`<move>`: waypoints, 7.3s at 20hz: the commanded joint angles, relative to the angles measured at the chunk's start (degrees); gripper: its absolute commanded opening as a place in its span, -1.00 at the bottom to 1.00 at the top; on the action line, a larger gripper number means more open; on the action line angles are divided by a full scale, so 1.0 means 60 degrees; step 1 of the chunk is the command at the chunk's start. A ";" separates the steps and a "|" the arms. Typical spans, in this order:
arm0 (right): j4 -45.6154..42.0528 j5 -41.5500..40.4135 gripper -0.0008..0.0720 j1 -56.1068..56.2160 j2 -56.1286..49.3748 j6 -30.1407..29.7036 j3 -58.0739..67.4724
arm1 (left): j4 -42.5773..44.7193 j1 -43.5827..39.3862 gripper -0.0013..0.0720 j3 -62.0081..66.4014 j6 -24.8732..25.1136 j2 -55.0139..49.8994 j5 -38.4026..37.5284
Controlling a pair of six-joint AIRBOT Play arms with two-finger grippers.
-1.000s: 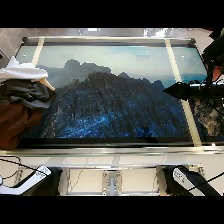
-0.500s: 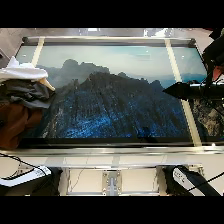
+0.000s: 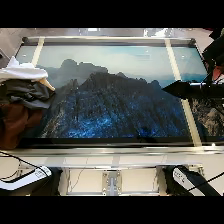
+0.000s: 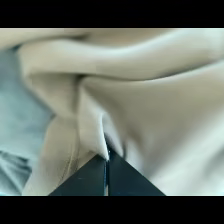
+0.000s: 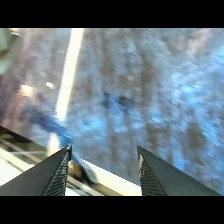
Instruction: Fold the shirts.
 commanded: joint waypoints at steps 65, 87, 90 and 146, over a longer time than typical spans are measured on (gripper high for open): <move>-0.3544 -0.0262 0.27 0.0630 -0.0459 -0.0011 -0.3730 | -0.8608 -1.2411 0.92 -0.0033 -0.0204 -0.3956 0.3738; -0.4320 -0.0747 -0.95 0.1858 0.1712 -0.0091 -0.1122 | -0.8743 -1.0029 -0.93 0.0171 -0.0197 -0.0142 0.2463; -0.4273 -0.0204 -0.95 0.1858 0.3042 -0.0091 0.1013 | -0.8746 -0.9602 -0.94 0.0175 -0.0197 0.2390 0.2175; -0.1727 -0.2907 0.35 -0.0951 -0.3730 0.0816 -0.0055 | -0.6309 -0.5042 0.92 -0.6397 -0.4677 0.2295 0.5872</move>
